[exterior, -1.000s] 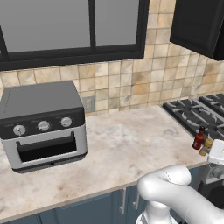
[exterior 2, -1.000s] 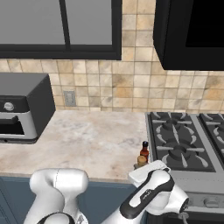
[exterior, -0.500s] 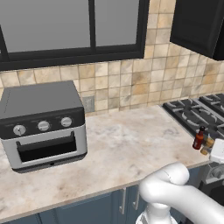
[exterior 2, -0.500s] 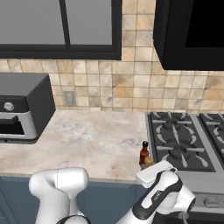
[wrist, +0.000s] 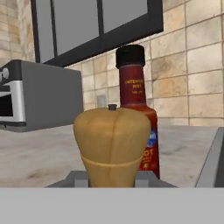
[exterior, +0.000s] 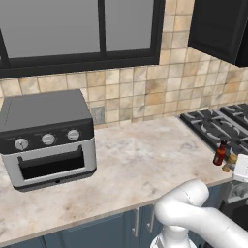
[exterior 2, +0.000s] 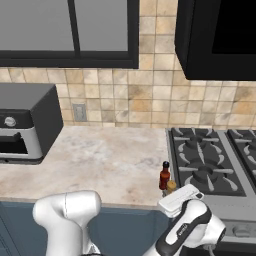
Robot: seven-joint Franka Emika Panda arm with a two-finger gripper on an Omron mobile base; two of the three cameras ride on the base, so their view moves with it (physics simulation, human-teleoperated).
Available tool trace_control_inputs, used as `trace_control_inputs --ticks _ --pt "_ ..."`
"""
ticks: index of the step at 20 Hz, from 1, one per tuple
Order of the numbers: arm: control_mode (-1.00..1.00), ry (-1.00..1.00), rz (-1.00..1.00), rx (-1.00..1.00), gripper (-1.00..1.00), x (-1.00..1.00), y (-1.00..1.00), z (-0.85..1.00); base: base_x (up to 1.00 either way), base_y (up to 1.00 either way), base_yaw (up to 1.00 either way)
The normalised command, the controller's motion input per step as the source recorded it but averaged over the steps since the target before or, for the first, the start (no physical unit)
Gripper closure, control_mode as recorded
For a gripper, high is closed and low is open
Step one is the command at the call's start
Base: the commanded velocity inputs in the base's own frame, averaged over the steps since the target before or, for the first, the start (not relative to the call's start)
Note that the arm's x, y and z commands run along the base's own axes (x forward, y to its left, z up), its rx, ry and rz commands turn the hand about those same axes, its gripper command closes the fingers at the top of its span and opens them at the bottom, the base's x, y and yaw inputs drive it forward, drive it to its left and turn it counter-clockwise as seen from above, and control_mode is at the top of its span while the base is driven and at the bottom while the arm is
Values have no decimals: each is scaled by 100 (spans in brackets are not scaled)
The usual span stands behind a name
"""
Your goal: Take 2 condiments from the cabinet and move them on the counter near the stove.Make sure the condiments are lined up with each other, next to each other.
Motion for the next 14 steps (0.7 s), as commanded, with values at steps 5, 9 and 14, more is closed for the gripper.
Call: trace_control_inputs --ticks 5,9,14 --pt "-100 0 0 0 100 36 -12 -13 0 0 0" --pt "-100 0 0 0 100 31 -7 -9 0 0 0" --pt "-100 0 0 -4 100 22 -11 -14 0 0 0"
